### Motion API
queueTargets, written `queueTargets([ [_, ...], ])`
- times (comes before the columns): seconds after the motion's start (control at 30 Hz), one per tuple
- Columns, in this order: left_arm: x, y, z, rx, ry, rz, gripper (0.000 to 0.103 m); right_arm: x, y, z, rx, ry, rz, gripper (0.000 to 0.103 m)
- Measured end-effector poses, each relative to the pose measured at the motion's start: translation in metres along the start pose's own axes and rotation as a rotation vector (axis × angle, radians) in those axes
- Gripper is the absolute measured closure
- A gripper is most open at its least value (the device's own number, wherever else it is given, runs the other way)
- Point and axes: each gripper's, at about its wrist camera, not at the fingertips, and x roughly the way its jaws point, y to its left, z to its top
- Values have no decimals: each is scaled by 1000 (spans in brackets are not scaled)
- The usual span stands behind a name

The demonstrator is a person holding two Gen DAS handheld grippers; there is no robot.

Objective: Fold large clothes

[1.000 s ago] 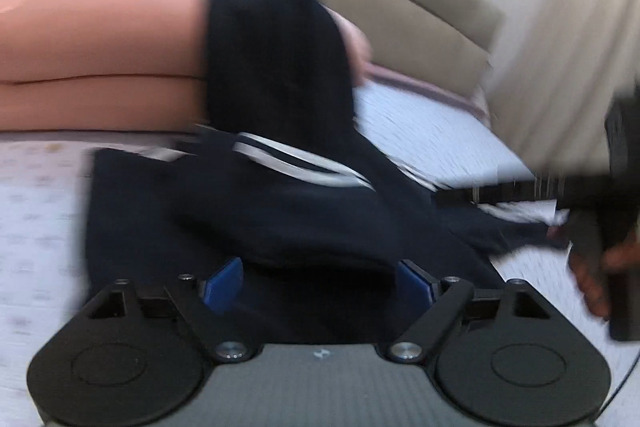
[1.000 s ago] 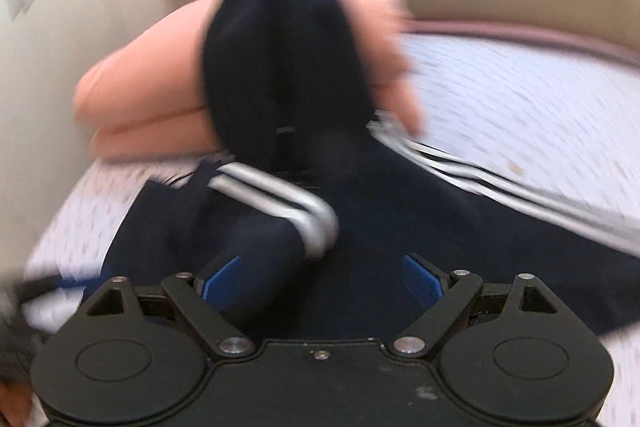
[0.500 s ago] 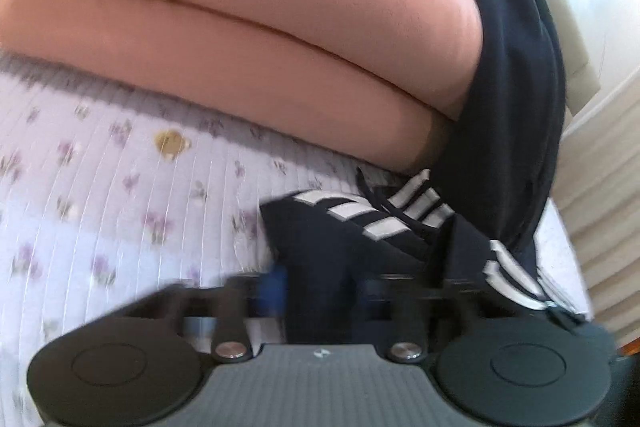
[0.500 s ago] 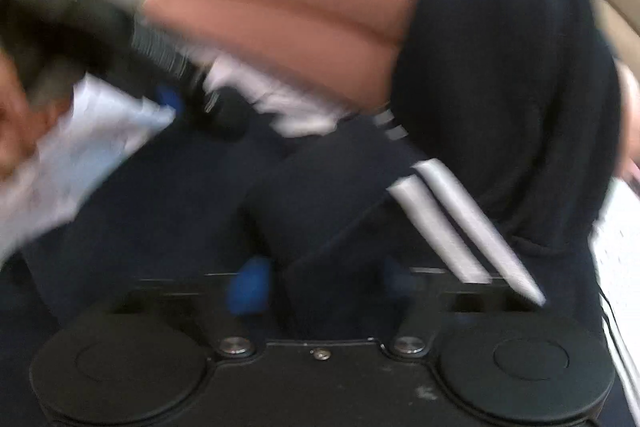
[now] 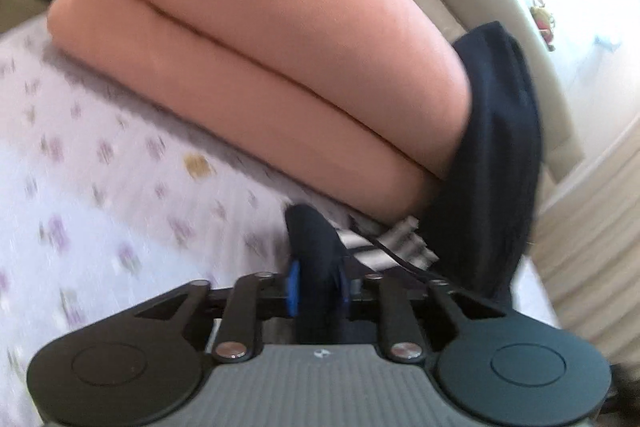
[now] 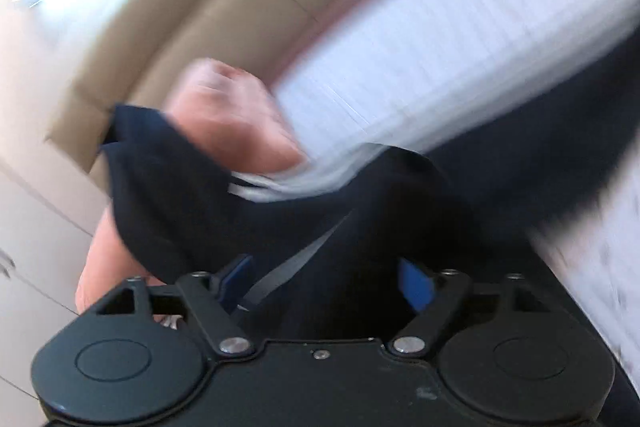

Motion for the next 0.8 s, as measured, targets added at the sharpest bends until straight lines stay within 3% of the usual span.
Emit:
queueTargets([
  [0.07,-10,-6,-10,31,46,-10,46,16,-33,1,116,47,-1,9],
  [0.13,-24,-12,-21,58,107,1,44,16,-43,2,158,-1,81,5],
  [0.2,-31,-18,-38,91,176,11,45,23,-33,8,119,10,52,9],
  [0.23,-33,-20,-47,113,203,15,58,30,-22,8,70,8,19,24],
  [0.27,-33,-24,-55,148,220,17,94,39,-11,5,11,-4,-25,92],
  [0.3,-38,-31,-63,219,202,49,95,36,3,10,-46,-22,-55,92],
  [0.37,-54,-42,-71,277,106,72,95,16,18,19,-85,-123,61,92],
  [0.43,-72,-41,-72,195,14,45,95,0,30,26,-124,-194,154,92],
  [0.47,-75,-40,-74,174,-4,57,95,-1,34,29,-158,-192,126,91],
  [0.53,-70,-35,-83,170,27,104,93,20,31,32,-217,-96,-23,73],
  [0.57,-64,-31,-87,152,78,122,91,32,24,33,-222,-25,-105,54],
  [0.63,-60,-24,-92,107,135,117,82,46,3,28,-205,114,-234,49],
  [0.67,-63,-23,-93,98,134,106,75,47,-4,24,-198,134,-242,51],
  [0.73,-67,-24,-92,82,162,100,61,30,-5,18,-209,74,-203,27],
  [0.77,-69,-26,-91,71,181,98,54,21,-5,15,-214,51,-216,11],
  [0.8,-70,-30,-92,71,207,108,53,14,1,12,-239,23,-230,10],
])
